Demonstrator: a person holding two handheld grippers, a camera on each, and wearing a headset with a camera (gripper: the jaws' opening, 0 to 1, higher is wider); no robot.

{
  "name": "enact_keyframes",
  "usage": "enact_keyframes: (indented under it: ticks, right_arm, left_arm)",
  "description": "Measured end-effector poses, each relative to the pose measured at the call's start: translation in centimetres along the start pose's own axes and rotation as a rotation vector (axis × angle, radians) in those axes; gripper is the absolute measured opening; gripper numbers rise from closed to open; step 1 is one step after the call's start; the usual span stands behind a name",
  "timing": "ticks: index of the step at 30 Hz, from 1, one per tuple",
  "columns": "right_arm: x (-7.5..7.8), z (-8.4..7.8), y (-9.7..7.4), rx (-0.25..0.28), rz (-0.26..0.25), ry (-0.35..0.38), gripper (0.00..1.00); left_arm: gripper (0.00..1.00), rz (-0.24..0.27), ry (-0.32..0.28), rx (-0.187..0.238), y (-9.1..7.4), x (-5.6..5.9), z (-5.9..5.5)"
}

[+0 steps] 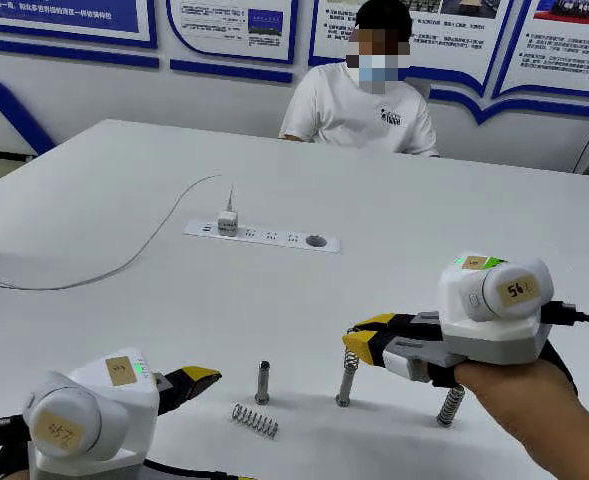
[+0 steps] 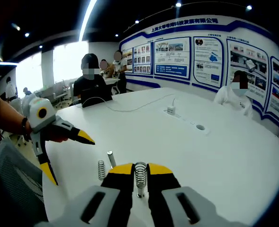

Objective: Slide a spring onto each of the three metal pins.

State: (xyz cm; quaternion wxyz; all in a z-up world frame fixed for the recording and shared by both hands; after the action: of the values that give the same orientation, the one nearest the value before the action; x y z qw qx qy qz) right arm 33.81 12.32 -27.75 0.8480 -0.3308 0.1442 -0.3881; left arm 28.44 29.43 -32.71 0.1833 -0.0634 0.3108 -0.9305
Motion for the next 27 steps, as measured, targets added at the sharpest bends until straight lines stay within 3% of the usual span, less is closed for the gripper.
enact_keyframes:
  ticks: [17,27]
  right_arm:
    - [0.1,-0.9,0.4,-0.002,-0.004,0.018,0.12]
    - [0.3,-1.8,0.7,0.024,0.004,0.078,0.12]
  left_arm:
    - [0.86,-0.005,-0.002,0.002,0.1,-0.1,-0.1]
    - [0.86,-0.007,-0.001,0.000,0.1,-0.1,0.0]
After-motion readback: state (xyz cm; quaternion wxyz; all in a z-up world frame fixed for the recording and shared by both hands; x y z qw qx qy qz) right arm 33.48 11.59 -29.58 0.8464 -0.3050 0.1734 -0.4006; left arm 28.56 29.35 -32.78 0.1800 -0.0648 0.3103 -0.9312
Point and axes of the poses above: the centre of the closed fingertips' face, and the gripper's own axes: y roughly forward along the fingers, x roughly to its right, z roughly out of its top, the point moved 5 cm from there along -y, roughly backward along the fingers, and after that the axes turned 15 degrees about -x, right-handed, at the moved point
